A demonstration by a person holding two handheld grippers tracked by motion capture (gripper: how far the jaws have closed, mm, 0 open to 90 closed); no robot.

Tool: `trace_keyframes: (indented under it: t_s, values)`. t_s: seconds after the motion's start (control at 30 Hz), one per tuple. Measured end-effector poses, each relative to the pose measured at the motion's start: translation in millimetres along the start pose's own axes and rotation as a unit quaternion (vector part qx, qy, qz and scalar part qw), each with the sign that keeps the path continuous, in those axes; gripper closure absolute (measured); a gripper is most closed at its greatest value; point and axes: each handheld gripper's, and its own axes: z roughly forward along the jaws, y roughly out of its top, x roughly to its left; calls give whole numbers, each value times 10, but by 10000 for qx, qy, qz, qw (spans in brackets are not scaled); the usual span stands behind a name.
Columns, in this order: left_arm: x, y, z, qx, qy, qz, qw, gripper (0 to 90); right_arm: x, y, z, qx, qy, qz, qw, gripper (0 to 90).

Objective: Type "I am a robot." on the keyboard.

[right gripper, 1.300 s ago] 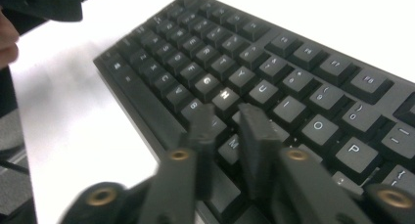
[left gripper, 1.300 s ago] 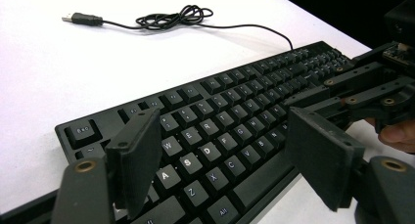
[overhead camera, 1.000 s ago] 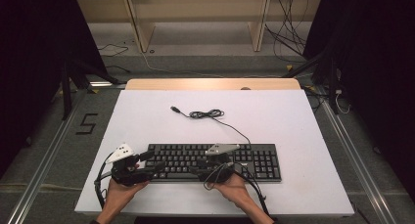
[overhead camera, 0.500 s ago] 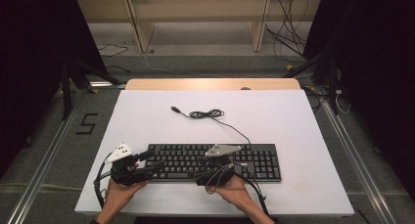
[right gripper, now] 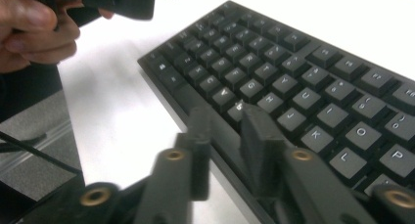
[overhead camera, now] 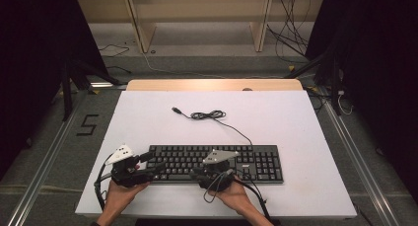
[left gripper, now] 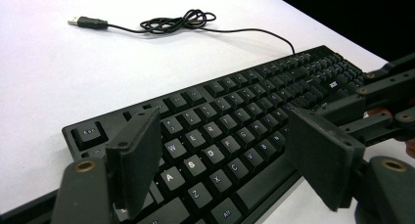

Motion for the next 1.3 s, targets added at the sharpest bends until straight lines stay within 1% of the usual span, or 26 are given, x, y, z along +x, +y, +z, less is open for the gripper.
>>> trace_keyframes:
  t_s: [0.13,0.33,0.67,0.97,1.0,1.3]
  values:
    - [-2,-1,2,12,-1,1,10000,293,-8,-15,30,90,-41,-9,10000,851]
    - [-2,0,3,15,-2,10,10000,293,-32,-26,74,176,-140,-18,9997,900]
    - [-4,0,4,8,-16,8,10000,293,-46,-54,138,297,-182,-22,9994,900]
    - [-7,1,2,4,-38,22,10000,292,-56,-65,155,347,-224,-13,9991,900]
    - [-7,1,2,6,-38,24,10000,292,-54,-72,166,407,-258,-29,9988,900]
    - [-7,-1,2,-6,-31,24,10000,292,-43,-82,175,391,-278,-32,9988,900]
